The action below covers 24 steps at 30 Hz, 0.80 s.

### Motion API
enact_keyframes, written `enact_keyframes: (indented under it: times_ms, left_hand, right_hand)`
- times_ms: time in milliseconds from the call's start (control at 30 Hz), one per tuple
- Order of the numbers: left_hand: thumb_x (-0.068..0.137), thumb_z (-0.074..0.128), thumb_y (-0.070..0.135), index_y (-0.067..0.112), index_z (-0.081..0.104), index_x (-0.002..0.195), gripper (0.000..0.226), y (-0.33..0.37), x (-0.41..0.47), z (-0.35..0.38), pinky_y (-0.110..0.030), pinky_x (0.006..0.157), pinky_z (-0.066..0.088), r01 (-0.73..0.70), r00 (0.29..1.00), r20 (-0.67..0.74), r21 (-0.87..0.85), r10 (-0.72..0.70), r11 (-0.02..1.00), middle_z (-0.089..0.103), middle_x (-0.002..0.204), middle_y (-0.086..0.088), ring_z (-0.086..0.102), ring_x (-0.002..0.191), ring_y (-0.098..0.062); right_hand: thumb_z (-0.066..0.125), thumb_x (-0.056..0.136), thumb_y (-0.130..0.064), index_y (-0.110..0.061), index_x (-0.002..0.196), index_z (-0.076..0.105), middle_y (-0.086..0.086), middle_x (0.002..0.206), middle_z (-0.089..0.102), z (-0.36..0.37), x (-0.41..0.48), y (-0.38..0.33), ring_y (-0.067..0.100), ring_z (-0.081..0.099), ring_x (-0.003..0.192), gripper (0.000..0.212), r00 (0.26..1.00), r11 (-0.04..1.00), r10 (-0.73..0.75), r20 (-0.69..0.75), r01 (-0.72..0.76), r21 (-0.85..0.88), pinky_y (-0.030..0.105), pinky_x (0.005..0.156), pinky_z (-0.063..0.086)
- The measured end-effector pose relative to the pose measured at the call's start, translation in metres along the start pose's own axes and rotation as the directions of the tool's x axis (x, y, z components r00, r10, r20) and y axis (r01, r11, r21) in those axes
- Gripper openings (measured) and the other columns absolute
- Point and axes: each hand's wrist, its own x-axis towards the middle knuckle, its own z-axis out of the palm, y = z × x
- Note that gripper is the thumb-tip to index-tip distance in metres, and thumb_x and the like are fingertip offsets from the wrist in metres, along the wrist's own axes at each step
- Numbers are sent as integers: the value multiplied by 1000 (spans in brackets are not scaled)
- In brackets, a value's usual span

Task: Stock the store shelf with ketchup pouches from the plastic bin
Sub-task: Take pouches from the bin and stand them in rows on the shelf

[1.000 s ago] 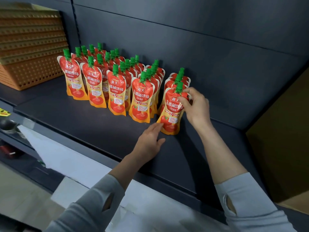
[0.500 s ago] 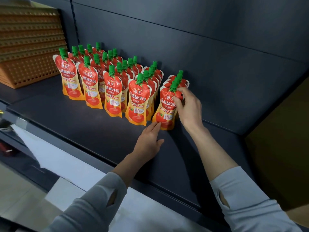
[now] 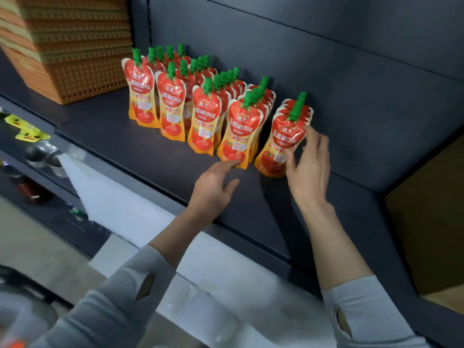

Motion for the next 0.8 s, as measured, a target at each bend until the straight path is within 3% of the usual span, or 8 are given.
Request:
enact_keyframes:
  times_ms: [133,267,400,467,533,600,733,800]
  left_hand:
    - [91,61,13,22,58,129,40,-27,-40,-56,-27,94,51,36,990,-138,-8,-37,999,61,125,4,61,109,-10]
    - [91,61,8,26,60,124,37,-74,-102,-123,-30,90,53,134,952,-274,-23,-135,991,64,119,4,63,103,-11]
    - [91,60,9,28,61,122,36,-132,-181,-187,-9,85,47,376,861,-353,-42,-366,926,62,116,9,63,99,-6]
    - [91,60,8,27,62,122,36,-163,-227,-213,-12,82,49,491,805,-364,-35,-469,870,63,117,8,65,96,-11]
    - [90,60,8,24,61,122,36,-197,-279,-238,-26,83,52,615,711,-394,-52,-582,787,64,119,5,65,98,-15]
    - [89,61,9,22,61,122,36,-228,-330,-258,-31,85,51,730,591,-430,-73,-682,679,65,119,3,63,102,-16]
    - [90,62,13,22,57,128,40,-279,-407,-280,-41,89,52,866,357,-444,-173,-822,469,62,125,-3,62,110,-24]
    - [92,60,17,24,53,133,42,-300,-432,-284,-39,87,52,908,246,-431,-212,-868,362,58,130,-5,61,110,-25]
  right_hand:
    - [64,93,-15,-10,134,52,16,130,52,22,-50,-52,32,53,120,43,995,995,-93,36,92,47,43,92,48]
    - [62,95,-13,-9,123,60,14,120,56,62,-108,-119,32,55,112,29,975,972,-191,114,171,161,44,89,49]
    - [60,97,-10,-10,119,63,10,112,58,108,-174,-190,30,59,99,23,935,923,-292,201,220,315,43,79,51]
    - [58,97,-12,-11,117,64,7,110,60,133,-212,-225,30,60,95,21,896,897,-350,273,236,374,44,78,52]
    - [54,99,-18,-11,116,65,7,109,63,162,-256,-264,30,60,93,22,816,872,-420,397,243,424,44,79,52]
    - [48,99,-26,-10,116,65,6,107,66,191,-297,-302,29,62,94,30,698,850,-485,526,237,470,40,80,52]
    - [53,100,-26,-15,131,59,2,121,66,247,-368,-363,21,62,111,33,330,849,-528,783,199,489,31,92,49]
    - [55,101,-26,-17,138,53,0,132,62,276,-395,-387,17,59,120,38,153,864,-495,856,191,465,28,97,46]
